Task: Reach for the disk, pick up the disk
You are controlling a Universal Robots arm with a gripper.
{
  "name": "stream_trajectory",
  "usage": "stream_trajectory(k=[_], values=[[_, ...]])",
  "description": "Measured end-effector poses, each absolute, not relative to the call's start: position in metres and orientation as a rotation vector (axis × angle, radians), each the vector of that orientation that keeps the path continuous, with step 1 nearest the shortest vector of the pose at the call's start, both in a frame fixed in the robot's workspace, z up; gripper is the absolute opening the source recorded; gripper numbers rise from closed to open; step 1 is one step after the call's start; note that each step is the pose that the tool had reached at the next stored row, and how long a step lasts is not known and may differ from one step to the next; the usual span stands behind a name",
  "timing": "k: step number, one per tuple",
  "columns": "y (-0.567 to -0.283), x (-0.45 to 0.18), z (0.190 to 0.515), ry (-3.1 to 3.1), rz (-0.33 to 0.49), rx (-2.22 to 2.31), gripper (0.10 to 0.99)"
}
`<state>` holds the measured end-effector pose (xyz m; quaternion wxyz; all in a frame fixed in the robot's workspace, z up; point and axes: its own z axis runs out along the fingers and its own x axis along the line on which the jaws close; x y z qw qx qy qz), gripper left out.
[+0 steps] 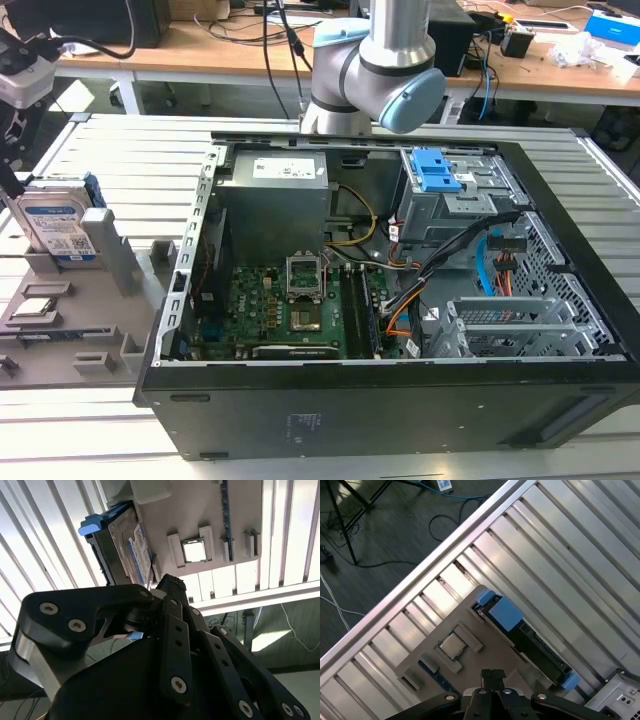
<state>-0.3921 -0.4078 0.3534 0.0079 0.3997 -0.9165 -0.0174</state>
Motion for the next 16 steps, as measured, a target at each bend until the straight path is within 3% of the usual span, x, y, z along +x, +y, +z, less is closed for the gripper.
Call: stream_trajectory(k=[16], values=[[-0.4078,-0.3921,0.3534,-2.722,-0.052,1.529,0.106]])
